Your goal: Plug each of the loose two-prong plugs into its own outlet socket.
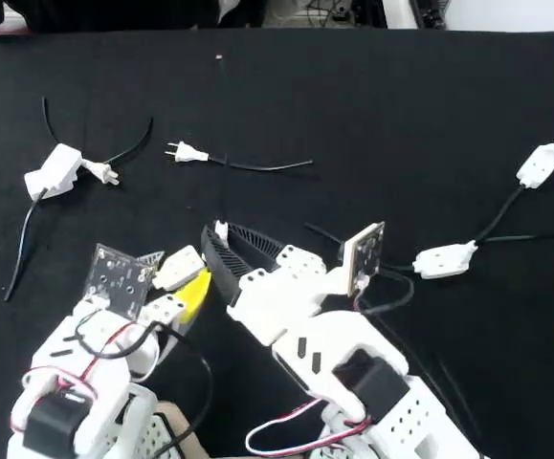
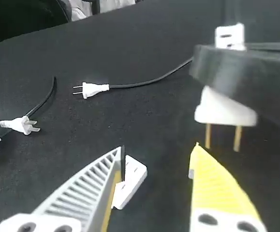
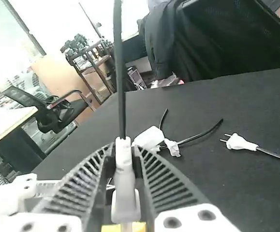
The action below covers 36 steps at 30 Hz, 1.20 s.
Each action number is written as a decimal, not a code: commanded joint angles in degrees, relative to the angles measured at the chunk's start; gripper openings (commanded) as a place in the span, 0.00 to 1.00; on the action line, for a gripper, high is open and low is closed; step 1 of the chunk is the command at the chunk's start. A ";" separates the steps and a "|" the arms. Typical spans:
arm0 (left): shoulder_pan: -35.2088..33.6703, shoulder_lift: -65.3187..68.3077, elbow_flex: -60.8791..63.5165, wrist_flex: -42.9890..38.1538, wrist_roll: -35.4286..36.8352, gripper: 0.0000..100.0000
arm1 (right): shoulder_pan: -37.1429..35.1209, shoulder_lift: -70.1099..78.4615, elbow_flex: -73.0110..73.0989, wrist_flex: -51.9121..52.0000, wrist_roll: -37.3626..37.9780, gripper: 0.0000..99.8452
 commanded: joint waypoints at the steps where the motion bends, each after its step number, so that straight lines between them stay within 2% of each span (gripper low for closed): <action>1: 1.71 0.18 -3.91 1.14 1.05 0.23 | -0.79 -0.84 -0.31 0.09 0.09 0.01; 6: 1.36 0.18 -2.95 -0.44 1.05 0.23 | -0.88 -0.92 -0.31 0.18 -1.05 0.01; 10: 1.36 0.18 -3.03 -0.79 1.05 0.18 | -1.14 -1.01 -0.31 0.44 -1.41 0.01; 16: 1.27 0.18 -4.35 -0.44 1.23 0.16 | -6.77 -0.92 1.54 0.44 -0.26 0.01; 21: 1.36 0.09 -5.93 2.02 1.23 0.17 | -3.96 -1.36 1.36 0.44 0.53 0.01; 26: 1.27 0.09 -6.64 2.37 2.29 0.17 | -4.22 -1.36 1.36 0.44 0.53 0.01; 31: -4.26 0.09 -7.08 0.79 4.22 0.17 | -4.22 -1.36 1.36 0.44 0.53 0.01; 36: -3.74 0.09 -7.08 1.32 4.22 0.17 | -3.96 -1.36 1.27 0.44 0.44 0.01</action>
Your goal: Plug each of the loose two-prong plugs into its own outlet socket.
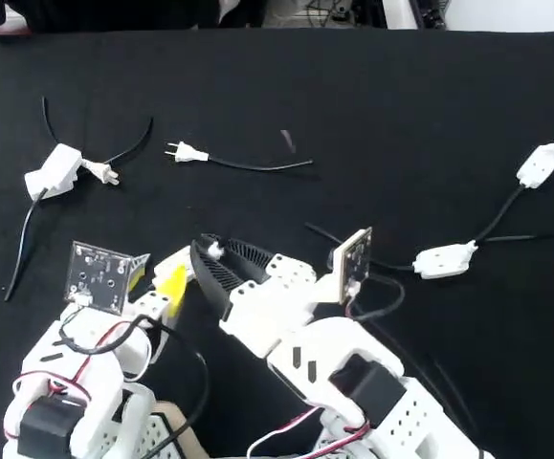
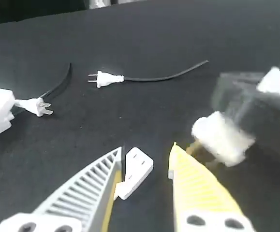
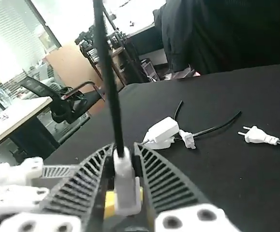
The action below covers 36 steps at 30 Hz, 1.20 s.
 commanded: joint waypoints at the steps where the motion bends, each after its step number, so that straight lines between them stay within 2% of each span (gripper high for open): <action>1: 0.13 -0.18 -4.35 -1.32 0.53 0.17 | 0.18 -0.48 -0.22 0.09 0.44 0.01; 12: 0.13 -0.18 -4.35 -1.23 0.26 0.17 | 0.26 -0.48 -0.75 0.44 0.53 0.01; 19: -1.19 -0.26 -6.37 4.40 -3.87 0.17 | 2.55 0.13 -1.10 0.62 0.97 0.01; 27: -7.08 -0.18 -5.23 2.20 -9.05 0.17 | 7.38 1.10 -5.49 11.60 4.84 0.01; 31: -8.22 -0.18 -2.86 0.18 -10.02 0.17 | 8.18 9.36 -9.63 13.80 6.42 0.01; 36: -16.57 -0.18 -3.30 -0.18 -10.11 0.17 | 10.90 30.29 -19.65 13.89 10.11 0.01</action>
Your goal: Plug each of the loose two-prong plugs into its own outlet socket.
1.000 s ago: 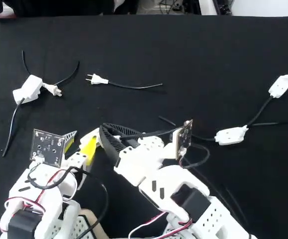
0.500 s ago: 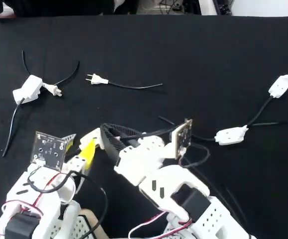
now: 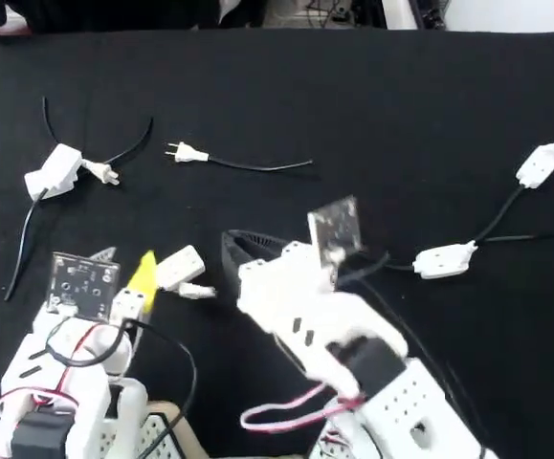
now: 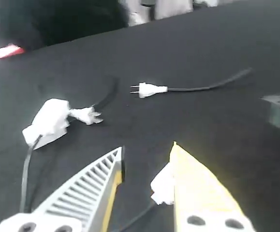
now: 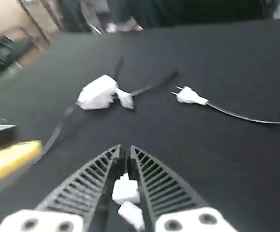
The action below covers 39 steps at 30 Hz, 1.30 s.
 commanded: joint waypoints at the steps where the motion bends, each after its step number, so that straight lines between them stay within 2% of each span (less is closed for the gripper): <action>1: -5.58 0.00 -0.66 -1.49 -0.70 0.17 | 1.05 16.75 -9.98 0.26 3.43 0.01; 3: -8.75 0.00 -0.66 -1.58 -0.70 0.17 | -0.44 26.33 -15.25 0.44 6.95 0.02; 5: -11.91 0.09 -0.04 -2.73 -0.70 0.17 | -1.67 35.56 -21.41 3.25 11.69 0.08; 8: -15.08 0.09 3.38 -4.92 -0.70 0.17 | -2.02 47.08 -31.96 13.98 15.03 0.23; 10: -16.04 0.09 5.93 -6.07 -0.79 0.17 | -1.93 52.62 -38.99 24.70 18.11 0.28; 12: -16.04 0.09 7.87 -6.86 -1.85 0.17 | -2.02 57.01 -44.26 32.97 22.68 0.27; 14: -16.04 0.09 8.40 -6.77 -2.46 0.17 | -3.52 60.35 -46.02 35.52 24.44 0.22; 17: -16.13 0.09 8.40 -6.42 -2.55 0.17 | -7.12 63.60 -44.88 34.37 24.53 0.17; 21: -16.75 0.09 8.40 -6.24 -2.64 0.17 | -11.08 66.15 -41.45 27.78 23.56 0.19; 25: -18.68 0.09 8.48 -6.24 -2.46 0.17 | -10.20 70.37 -39.43 20.40 21.89 0.24; 28: -18.95 0.09 8.57 -6.24 -2.46 0.17 | -8.88 74.59 -40.48 18.37 21.54 0.27; 32: -18.86 0.09 8.57 -6.24 -2.46 0.17 | -9.23 79.08 -43.03 18.02 21.71 0.26; 34: -18.86 0.09 8.57 -6.24 -2.46 0.17 | -9.58 80.57 -44.18 18.02 21.71 0.22; 38: -18.68 0.09 8.66 -6.33 -2.46 0.17 | -9.23 81.10 -45.05 18.02 22.24 0.03; 39: -18.68 0.09 8.66 -6.33 -2.46 0.17 | -9.23 81.10 -45.14 18.02 22.24 0.01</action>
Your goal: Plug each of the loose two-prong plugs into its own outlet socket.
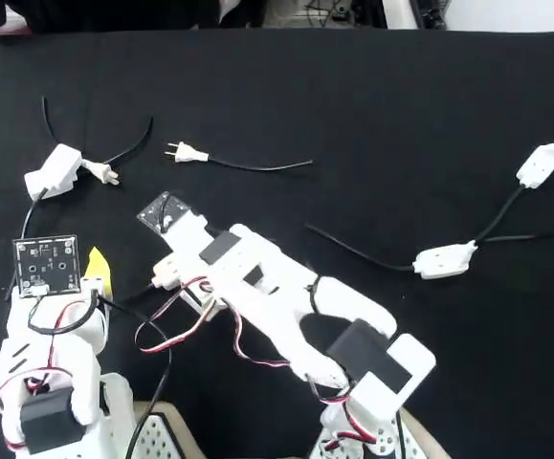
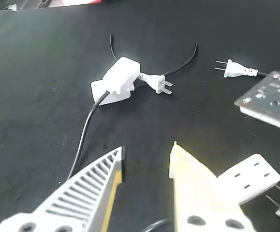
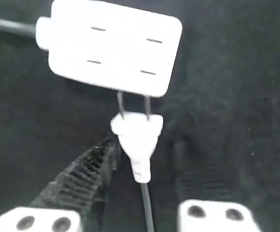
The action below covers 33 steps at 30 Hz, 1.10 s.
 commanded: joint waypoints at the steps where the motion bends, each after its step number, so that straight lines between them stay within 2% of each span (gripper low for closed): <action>1: -0.22 0.09 -0.31 -0.97 -0.35 0.17 | 0.18 0.13 -2.33 -0.26 -0.09 0.02; 4: -0.13 0.09 -0.31 -0.97 -0.35 0.17 | 0.26 0.13 -2.15 0.26 -0.26 0.01; 8: -0.13 0.09 -0.22 -0.97 -0.35 0.17 | 0.35 -0.13 -4.44 7.03 0.09 0.01; 13: -0.13 0.09 -0.13 -0.97 -0.44 0.17 | 7.38 -2.77 -8.84 16.00 2.11 0.01; 16: -0.04 0.09 -0.13 -0.97 -0.44 0.17 | 14.42 -4.09 -10.42 20.92 13.98 0.01; 21: -0.04 0.09 -0.04 -0.88 -0.44 0.17 | 23.56 -3.91 -10.77 30.51 48.97 0.01; 24: -0.04 0.09 -0.04 -0.88 -0.44 0.17 | 26.81 -3.91 -11.47 30.77 63.91 0.01; 27: -0.04 0.09 0.04 -0.88 -0.44 0.17 | 26.55 -3.03 -14.11 31.12 70.07 0.01; 33: 0.04 0.09 0.92 -1.23 -0.53 0.17 | 19.87 6.37 -15.25 30.77 70.24 0.02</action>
